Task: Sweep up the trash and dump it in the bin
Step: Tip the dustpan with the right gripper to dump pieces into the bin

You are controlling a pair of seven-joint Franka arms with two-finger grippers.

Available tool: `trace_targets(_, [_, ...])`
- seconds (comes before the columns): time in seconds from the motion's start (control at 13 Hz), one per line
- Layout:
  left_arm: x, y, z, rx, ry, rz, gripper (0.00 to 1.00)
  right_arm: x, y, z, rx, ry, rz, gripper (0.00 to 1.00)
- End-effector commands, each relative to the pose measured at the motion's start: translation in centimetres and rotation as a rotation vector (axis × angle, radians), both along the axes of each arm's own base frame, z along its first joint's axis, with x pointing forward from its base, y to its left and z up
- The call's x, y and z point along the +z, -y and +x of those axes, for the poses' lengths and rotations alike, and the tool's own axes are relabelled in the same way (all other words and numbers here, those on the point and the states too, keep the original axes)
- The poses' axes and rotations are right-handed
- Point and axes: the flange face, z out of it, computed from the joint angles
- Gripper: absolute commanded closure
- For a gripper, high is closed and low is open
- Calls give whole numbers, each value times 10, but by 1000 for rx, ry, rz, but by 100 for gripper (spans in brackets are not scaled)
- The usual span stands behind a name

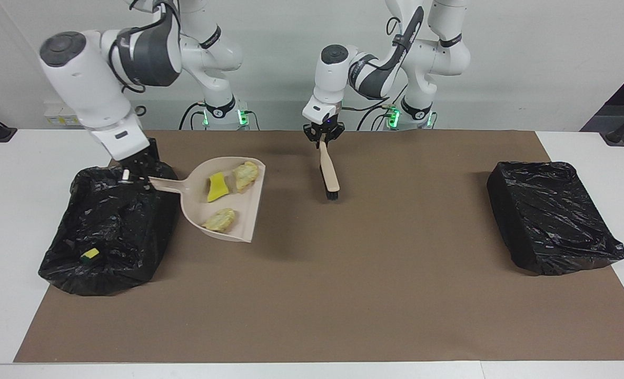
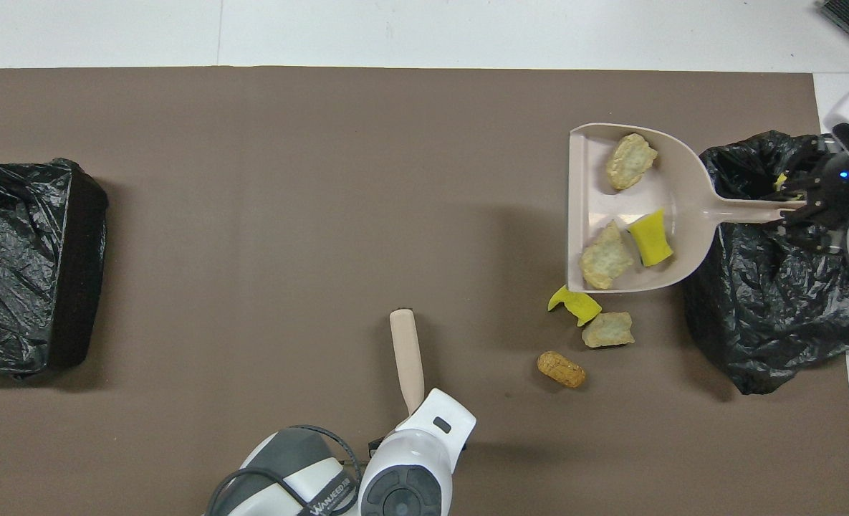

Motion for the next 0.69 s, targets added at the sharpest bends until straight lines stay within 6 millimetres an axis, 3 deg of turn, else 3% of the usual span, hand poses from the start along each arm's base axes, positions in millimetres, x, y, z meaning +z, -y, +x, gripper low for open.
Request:
trace_targets(0.0, [-29,22,0,-31,-12,34,100,5,50,-10,10,-23,-87,100])
trace_targets(0.15, [-18,29,8,-13,-15,26,100,7,89,-18,13,-33,-155,100])
trace_targets(0.39, [-19,26,11,17,-18,27,100,16,156,-37,-23,-42,-272,100])
trace_targets(0.62, [-18,14,29,62,-19,25,100,28,203,-52,-72,-4,-367,100])
